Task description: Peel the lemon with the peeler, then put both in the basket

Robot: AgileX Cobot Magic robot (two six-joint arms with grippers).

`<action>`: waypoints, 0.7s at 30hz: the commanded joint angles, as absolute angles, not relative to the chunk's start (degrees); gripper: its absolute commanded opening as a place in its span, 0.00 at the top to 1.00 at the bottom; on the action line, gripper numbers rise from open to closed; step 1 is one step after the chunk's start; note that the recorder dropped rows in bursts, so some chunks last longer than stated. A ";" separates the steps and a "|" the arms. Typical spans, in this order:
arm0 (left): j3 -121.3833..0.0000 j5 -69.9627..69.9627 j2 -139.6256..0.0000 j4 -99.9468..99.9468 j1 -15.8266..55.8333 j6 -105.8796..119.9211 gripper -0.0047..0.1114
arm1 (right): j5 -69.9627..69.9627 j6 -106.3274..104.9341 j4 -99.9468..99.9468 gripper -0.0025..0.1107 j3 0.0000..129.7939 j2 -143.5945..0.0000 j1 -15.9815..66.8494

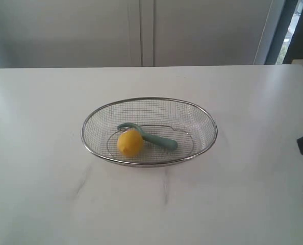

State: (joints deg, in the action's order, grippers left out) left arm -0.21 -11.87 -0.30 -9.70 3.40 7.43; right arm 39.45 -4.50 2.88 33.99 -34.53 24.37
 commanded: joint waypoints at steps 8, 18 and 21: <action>0.00 -12.08 0.00 -10.28 3.32 7.56 0.96 | 36.52 -4.30 2.94 0.98 22.72 -15.56 7.68; 0.00 -12.08 0.00 -10.28 3.32 7.56 0.96 | 32.73 -4.30 2.94 0.98 20.03 -6.08 1.06; 0.00 -12.08 0.00 -10.28 3.32 7.56 0.96 | 30.31 -4.30 2.94 0.98 17.10 -4.91 1.06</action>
State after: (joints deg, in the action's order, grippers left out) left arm -0.21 -11.87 -0.30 -9.70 3.40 7.43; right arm 32.80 -4.50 2.88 19.64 -6.09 1.35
